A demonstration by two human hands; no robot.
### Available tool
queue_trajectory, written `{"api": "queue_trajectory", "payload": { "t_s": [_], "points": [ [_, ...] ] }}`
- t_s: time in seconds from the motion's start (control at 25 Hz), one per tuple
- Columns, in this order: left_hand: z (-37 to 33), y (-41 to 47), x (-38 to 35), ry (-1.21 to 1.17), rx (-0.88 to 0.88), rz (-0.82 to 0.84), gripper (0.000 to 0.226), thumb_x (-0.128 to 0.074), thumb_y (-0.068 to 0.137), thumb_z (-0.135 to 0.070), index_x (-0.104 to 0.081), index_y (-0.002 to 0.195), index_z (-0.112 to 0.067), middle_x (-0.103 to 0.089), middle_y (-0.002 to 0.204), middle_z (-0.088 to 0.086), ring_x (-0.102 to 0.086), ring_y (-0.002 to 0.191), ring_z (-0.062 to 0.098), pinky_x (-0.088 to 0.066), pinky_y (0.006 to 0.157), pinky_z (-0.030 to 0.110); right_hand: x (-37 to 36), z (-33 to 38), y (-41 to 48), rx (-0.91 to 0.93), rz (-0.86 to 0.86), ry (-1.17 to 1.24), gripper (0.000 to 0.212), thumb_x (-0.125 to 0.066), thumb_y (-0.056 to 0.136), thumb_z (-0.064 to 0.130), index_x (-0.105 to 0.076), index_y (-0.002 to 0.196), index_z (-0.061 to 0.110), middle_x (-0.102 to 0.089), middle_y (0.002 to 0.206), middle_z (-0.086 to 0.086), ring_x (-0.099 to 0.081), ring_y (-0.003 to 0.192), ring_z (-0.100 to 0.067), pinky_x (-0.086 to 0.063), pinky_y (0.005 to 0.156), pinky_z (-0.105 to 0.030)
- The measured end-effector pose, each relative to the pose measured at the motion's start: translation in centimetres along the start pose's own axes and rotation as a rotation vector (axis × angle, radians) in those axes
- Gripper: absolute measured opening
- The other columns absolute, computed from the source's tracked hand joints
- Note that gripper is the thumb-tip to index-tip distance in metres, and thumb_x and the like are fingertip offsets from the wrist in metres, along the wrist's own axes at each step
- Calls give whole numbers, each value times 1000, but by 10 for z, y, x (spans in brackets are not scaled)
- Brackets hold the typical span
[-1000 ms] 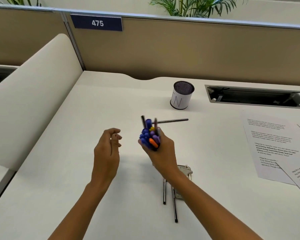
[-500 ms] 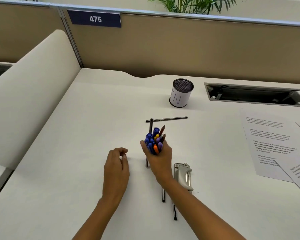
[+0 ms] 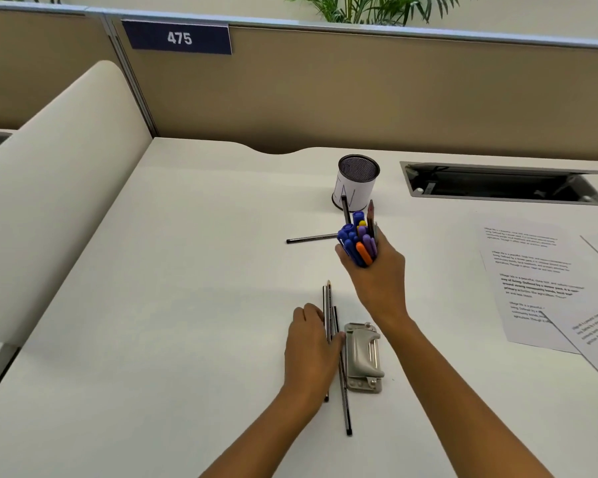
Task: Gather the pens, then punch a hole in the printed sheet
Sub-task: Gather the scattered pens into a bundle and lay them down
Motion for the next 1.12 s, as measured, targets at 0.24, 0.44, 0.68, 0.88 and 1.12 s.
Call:
{"api": "queue_trajectory", "payload": {
  "t_s": [0.24, 0.44, 0.68, 0.88, 1.12],
  "points": [
    [0, 15, 3, 218, 121, -27, 22, -49, 94, -18, -45, 113, -9, -50, 113, 8, -52, 98, 19, -41, 71, 23, 6, -24, 18, -63, -27, -101, 38, -76, 79, 17, -62, 113, 17, -60, 82, 18, -60, 76, 0, -44, 69, -1],
    [3, 15, 14, 619, 121, -83, 9, -60, 81, -11, -61, 90, -15, -60, 89, 1, -59, 76, 10, -45, 56, 18, -7, -37, 50, 98, 186, -493, 33, -73, 80, 16, -63, 111, 11, -70, 100, -11, -63, 90, -29, -52, 75, -38],
    [8, 9, 15, 742, 132, 56, 8, -71, 62, -16, -64, 64, -20, -59, 63, -6, -55, 56, 4, -41, 45, 15, -41, -55, 88, 346, 538, -936, 30, -63, 84, 8, -57, 113, 11, -61, 108, -13, -61, 92, -34, -46, 69, -37],
    [11, 7, 14, 706, 102, 190, 15, -77, 57, -14, -63, 62, -20, -58, 60, -6, -54, 52, 5, -41, 44, 15, -60, -64, 99, 326, 659, -1102, 33, -62, 85, 5, -55, 116, 9, -53, 116, -12, -59, 94, -33, -46, 70, -39],
    [28, 37, 35, 215, 184, 10, 25, -36, 99, -9, -39, 124, -6, -56, 109, 13, -60, 90, 26, -47, 74, 31, -62, -52, 83, 651, 903, -958, 32, -60, 80, 2, -62, 109, 15, -62, 110, -4, -61, 87, -30, -41, 63, -35]
  ]
}}
Point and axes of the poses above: each hand's wrist, its own y-axis towards the middle knuckle, its own x-axis out of the back of the hand, z = x × y, the point moved 3 cm from there along y, towards the middle knuckle
